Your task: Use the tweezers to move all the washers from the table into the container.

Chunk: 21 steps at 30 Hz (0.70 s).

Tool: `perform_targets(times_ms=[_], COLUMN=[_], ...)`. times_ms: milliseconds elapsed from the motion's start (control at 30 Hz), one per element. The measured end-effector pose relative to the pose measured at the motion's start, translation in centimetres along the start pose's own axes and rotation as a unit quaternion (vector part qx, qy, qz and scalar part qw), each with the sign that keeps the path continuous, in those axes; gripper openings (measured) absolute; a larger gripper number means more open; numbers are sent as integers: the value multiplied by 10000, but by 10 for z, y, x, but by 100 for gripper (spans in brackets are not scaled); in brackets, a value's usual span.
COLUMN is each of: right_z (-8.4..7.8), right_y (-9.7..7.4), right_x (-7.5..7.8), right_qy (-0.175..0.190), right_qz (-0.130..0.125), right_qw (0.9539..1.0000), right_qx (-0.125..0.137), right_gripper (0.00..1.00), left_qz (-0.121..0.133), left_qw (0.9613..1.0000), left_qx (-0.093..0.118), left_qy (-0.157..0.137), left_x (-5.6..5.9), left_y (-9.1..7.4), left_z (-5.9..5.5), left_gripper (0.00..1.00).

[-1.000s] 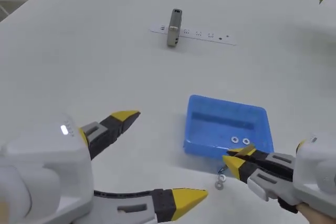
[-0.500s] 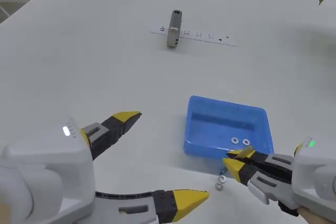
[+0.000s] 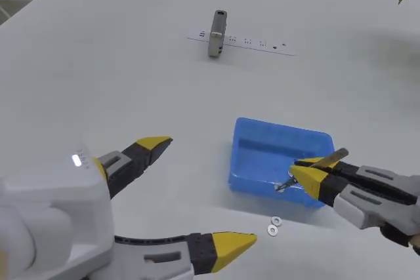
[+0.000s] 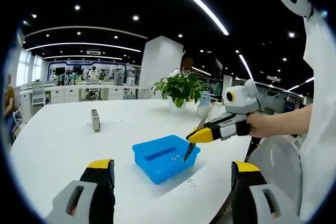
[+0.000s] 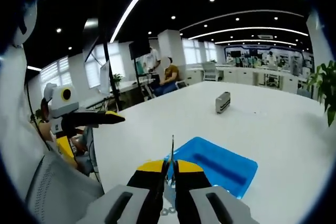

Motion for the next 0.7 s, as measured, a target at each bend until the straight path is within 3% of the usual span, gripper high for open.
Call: perform_targets(times_ms=[300, 433, 700], right_z=[-1, -4, -20], right_y=[14, 23, 38], right_x=[31, 41, 56], right_qy=[1, -125, 232], right_qz=[-389, -423, -439], right_qw=[9992, 9987, 9974], right_qx=[-80, -269, -524], right_gripper=[3, 3, 3], left_qz=[16, 45, 91], left_qw=[10000, 10000, 10000], left_qx=[-2, 2, -3], left_qy=[1, -2, -23], left_x=[-2, -3, -5], left_y=[-1, -2, -3], left_z=[0, 0, -1], left_gripper=[94, 94, 94])
Point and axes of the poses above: the centre of the closed fingertips' face, and the gripper's own axes: y roughly forward along the fingers, x roughly to its right, z roughly out of its top, the point moved 8 cm from there along -y, roughly backward along the fingers, and after that the axes turned 12 degrees about -y, right-handed, at the moved point
